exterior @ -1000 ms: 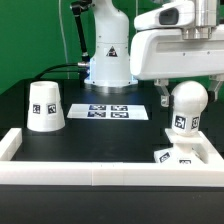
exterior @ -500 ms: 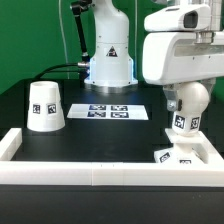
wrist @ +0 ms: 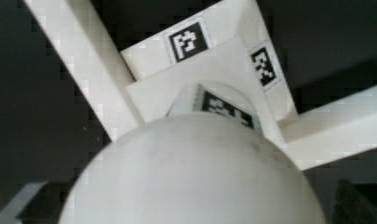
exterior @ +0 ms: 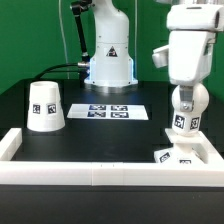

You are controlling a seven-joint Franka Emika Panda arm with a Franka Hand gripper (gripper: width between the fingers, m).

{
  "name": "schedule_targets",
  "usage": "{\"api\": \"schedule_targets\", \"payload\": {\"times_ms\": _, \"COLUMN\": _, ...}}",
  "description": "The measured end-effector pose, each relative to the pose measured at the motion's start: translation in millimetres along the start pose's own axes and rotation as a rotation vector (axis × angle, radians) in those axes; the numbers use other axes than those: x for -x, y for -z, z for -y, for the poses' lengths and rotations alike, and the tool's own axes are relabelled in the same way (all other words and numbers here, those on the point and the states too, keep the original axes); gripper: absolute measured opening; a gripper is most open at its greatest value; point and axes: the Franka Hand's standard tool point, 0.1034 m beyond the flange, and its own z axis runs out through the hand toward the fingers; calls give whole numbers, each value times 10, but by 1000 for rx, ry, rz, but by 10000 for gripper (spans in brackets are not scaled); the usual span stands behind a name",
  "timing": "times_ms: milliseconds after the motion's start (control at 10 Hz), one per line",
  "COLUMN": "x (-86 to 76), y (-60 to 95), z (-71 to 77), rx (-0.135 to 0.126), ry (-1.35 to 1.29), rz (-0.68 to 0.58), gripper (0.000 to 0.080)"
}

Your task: Assemble lamp

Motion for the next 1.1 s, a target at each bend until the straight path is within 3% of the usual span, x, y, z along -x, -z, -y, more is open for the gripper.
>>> {"api": "schedule_targets", "payload": {"times_ms": 500, "x": 15, "y": 12, "z": -47, "rx": 9, "ry": 98, "rz": 4, "gripper": 699}}
{"api": "schedule_targets", "payload": {"times_ms": 600, "x": 14, "y": 13, "z": -48, "rx": 10, "ry": 98, "rz": 4, "gripper": 611}}
{"api": "schedule_targets", "payload": {"times_ms": 700, "x": 16, "y": 12, "z": -48, "rx": 10, "ry": 98, "rz": 4, "gripper": 576}}
{"api": "schedule_targets", "payload": {"times_ms": 1100, "x": 86, "y": 9, "z": -73, "rx": 14, "ry": -9, "rz": 1, "gripper": 577}}
